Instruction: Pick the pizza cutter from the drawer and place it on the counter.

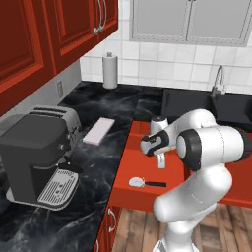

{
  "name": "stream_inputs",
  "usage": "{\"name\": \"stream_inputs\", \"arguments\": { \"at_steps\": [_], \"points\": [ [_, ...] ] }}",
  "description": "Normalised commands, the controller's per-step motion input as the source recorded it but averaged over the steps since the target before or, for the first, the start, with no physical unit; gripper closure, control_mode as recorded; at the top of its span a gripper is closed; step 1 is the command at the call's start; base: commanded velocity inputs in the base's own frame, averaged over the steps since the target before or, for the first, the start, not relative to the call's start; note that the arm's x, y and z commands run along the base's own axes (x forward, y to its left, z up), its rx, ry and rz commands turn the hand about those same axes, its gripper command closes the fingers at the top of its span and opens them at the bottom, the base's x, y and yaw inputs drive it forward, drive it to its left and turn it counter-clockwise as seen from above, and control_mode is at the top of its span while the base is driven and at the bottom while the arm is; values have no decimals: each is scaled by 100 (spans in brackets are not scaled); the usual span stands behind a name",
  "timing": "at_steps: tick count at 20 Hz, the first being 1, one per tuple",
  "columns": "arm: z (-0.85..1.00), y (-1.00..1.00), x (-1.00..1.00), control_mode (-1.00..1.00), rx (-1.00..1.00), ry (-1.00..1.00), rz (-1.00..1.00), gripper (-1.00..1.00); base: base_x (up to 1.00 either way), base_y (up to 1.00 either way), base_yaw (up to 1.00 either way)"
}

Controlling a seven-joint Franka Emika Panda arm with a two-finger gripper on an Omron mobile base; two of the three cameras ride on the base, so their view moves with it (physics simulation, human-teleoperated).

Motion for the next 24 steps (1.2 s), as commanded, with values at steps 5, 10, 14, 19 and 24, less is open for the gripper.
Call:
{"name": "stream_inputs", "arguments": {
  "at_steps": [5, 10, 14, 19, 24],
  "points": [
    [-55, -3, 23, -100, 0, 23, 11, -100, 0, 0, 0],
    [-69, 0, 0, -100, 0, 9, -4, -100, 0, 0, 0],
    [-80, 0, 0, -100, 0, 3, -9, -100, 0, 0, 0],
    [-80, 0, 18, -100, 2, -11, -6, -100, 0, 0, 0],
    [-73, 0, 44, -100, 0, -25, 0, -100, 0, 0, 0]
  ]
}}
